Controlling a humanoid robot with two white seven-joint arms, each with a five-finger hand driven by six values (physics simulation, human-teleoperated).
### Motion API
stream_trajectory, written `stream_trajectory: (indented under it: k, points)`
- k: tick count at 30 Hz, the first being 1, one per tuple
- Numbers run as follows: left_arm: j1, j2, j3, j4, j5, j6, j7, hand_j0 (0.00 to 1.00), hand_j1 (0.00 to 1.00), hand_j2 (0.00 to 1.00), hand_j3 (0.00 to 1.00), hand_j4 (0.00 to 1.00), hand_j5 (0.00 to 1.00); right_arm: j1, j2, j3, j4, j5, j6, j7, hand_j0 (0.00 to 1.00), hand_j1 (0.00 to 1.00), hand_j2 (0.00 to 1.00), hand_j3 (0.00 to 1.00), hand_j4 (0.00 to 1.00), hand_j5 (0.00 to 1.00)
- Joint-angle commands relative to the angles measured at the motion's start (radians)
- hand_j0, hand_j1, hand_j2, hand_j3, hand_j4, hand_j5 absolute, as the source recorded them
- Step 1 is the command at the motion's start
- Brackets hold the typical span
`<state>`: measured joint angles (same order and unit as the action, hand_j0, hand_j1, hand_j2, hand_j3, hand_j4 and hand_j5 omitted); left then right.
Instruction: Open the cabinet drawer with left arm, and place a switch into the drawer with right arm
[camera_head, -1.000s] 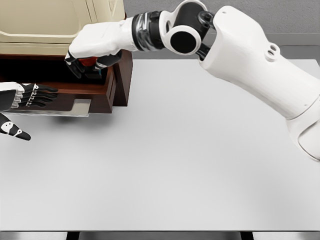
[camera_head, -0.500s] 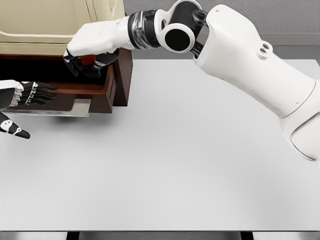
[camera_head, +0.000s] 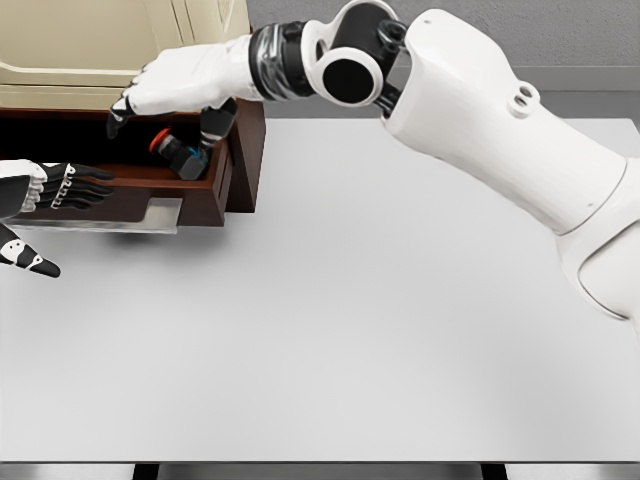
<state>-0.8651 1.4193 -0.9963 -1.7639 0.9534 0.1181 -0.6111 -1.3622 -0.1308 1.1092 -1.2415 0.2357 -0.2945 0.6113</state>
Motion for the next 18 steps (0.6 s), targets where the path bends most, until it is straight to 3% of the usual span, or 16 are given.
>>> stream_trajectory:
  k: [1,3,5,6,8,11,13,16,18]
  points:
    - [0.0,0.001,0.002,0.0,0.007,0.0,0.0,1.0,1.0,1.0,1.0,1.0,1.0,0.0,-0.007,-0.006,-0.064,-0.003,-0.005,0.0,0.96,0.96,0.96,0.96,0.96,0.96]
    - [0.0,0.001,0.002,0.0,0.007,0.0,0.0,1.0,1.0,1.0,1.0,1.0,1.0,-0.006,-0.056,-0.012,-0.153,-0.003,-0.005,0.0,1.0,1.0,1.0,1.0,1.0,1.0]
    - [0.0,0.001,0.002,0.0,0.007,0.0,0.0,1.0,1.0,1.0,1.0,1.0,1.0,0.0,-0.193,-0.051,-0.317,-0.038,-0.015,0.0,1.0,1.0,1.0,1.0,1.0,1.0]
    - [0.0,0.001,0.002,0.0,0.007,0.0,0.0,1.0,1.0,1.0,1.0,1.0,1.0,0.006,-0.254,-0.071,-0.348,-0.039,-0.055,0.0,1.0,1.0,1.0,1.0,1.0,1.0]
    - [0.0,0.001,0.002,0.0,0.007,0.0,0.0,1.0,1.0,1.0,1.0,1.0,1.0,0.023,-0.358,-0.081,-0.358,-0.091,-0.155,0.0,1.0,1.0,1.0,1.0,1.0,1.0]
    - [-0.002,0.0,0.025,0.0,0.027,-0.002,0.0,1.0,1.0,1.0,1.0,1.0,1.0,0.109,-0.558,-0.132,-0.366,-0.139,-0.29,0.0,1.0,1.0,1.0,1.0,1.0,1.0]
    - [-0.005,-0.007,0.041,0.0,0.038,-0.002,0.0,1.0,1.0,1.0,1.0,1.0,1.0,0.222,-0.655,-0.187,-0.365,-0.141,-0.305,0.0,1.0,1.0,1.0,1.0,1.0,1.0]
    - [-0.006,-0.011,0.056,0.0,0.051,-0.002,0.0,1.0,1.0,1.0,1.0,1.0,1.0,0.308,-0.73,-0.239,-0.354,-0.142,-0.298,0.0,1.0,1.0,1.0,1.0,1.0,1.0]
    - [-0.008,-0.013,0.074,0.0,0.067,-0.003,0.0,1.0,1.0,1.0,1.0,1.0,1.0,0.351,-0.734,-0.267,-0.315,-0.142,-0.293,0.0,1.0,1.0,1.0,1.0,1.0,1.0]
